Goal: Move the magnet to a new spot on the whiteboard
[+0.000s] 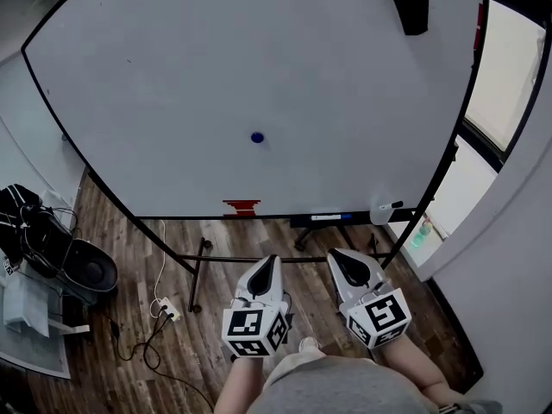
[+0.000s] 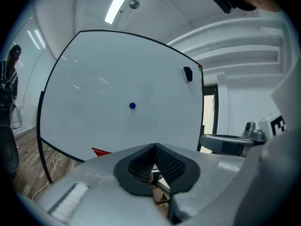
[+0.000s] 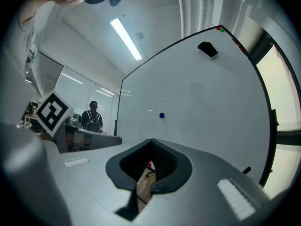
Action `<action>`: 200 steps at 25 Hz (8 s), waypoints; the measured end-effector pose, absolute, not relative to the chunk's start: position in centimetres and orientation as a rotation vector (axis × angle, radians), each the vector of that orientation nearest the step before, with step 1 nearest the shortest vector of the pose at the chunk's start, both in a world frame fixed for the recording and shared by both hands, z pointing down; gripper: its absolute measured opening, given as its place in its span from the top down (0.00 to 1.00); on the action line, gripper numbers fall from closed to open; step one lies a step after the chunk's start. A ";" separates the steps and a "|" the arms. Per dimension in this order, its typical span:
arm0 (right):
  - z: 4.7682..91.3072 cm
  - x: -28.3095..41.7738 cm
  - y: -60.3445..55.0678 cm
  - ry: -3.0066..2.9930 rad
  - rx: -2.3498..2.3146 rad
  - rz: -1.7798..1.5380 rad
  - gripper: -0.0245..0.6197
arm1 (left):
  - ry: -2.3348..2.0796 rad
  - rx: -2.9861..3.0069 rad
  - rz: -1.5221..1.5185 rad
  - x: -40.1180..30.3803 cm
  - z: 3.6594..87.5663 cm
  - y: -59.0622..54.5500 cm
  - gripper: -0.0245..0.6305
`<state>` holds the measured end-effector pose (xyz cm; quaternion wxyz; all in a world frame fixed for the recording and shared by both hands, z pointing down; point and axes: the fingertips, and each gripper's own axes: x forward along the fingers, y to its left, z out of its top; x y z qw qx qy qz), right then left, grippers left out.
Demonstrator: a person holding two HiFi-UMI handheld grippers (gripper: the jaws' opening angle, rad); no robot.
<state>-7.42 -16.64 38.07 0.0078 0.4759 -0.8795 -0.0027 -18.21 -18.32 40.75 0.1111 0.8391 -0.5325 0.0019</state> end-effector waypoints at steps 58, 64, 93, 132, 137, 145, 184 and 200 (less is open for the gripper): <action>40.7 -9.4 -29.8 -2.698 1.527 0.031 0.96 | -1.908 2.597 0.103 -19.3 31.9 -44.9 0.75; 40.8 -9.2 -29.4 -2.691 1.541 0.033 0.96 | -1.922 2.569 0.101 -19.4 32.0 -44.9 0.75; 39.8 -10.2 -28.1 -2.684 1.589 -0.008 0.96 | -1.831 2.542 -0.052 -21.9 32.8 -38.5 0.76; 38.7 6.4 -29.3 -2.686 1.596 0.031 0.96 | -1.792 2.561 -0.024 -5.1 32.1 -38.1 0.76; 38.5 9.1 -30.0 -2.710 1.547 0.024 0.96 | -1.819 2.539 -0.027 -2.4 32.0 -38.3 0.76; 38.3 11.5 -30.9 -2.771 1.468 0.013 0.96 | -1.849 2.514 -0.025 0.7 32.2 -38.4 0.76; 39.1 20.3 -32.8 -2.841 1.364 0.046 0.96 | -1.939 2.460 0.027 9.6 33.1 -41.4 0.76; 39.7 22.5 -32.2 -2.842 1.290 0.067 0.96 | -1.959 2.426 -0.046 10.0 33.4 -41.1 0.68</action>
